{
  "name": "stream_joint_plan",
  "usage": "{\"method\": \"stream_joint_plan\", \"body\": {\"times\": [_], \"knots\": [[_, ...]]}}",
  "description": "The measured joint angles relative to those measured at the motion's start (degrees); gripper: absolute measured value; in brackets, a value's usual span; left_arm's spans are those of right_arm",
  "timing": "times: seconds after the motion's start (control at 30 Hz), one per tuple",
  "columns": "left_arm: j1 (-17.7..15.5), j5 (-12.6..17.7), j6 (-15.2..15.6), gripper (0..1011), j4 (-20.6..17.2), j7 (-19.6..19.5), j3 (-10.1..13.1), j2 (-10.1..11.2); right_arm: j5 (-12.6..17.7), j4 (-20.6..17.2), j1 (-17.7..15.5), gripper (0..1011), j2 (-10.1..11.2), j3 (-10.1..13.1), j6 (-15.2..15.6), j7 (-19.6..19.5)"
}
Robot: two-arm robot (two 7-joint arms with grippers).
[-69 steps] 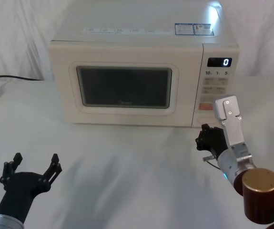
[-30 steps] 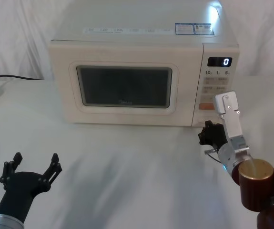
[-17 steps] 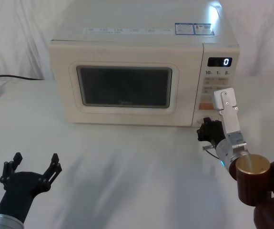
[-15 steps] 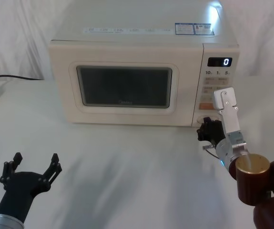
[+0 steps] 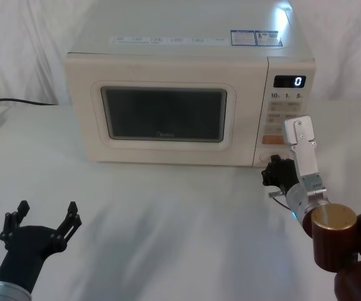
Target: Press the button to open the microwave door with one hand; close the microwave door with the other hand.
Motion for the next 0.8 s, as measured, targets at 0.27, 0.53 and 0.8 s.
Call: {"method": "stream_joint_plan", "body": {"times": [0.27,0.53,0.8], "knots": [[0.00,0.00,0.00,1005,0.00,0.00,0.00,0.00,0.03,0.33,0.30,0,-0.13,0.21,-0.02,-0.03],[0.00,0.00,0.00,1005,0.00,0.00,0.00,0.00,0.02,1.21,0.98,0,-0.26,0.22,-0.14,-0.02],[0.00,0.00,0.00,1005,0.00,0.00,0.00,0.00,-0.01,2.29,1.68,0,-0.46,0.23,-0.37,-0.15]]}}
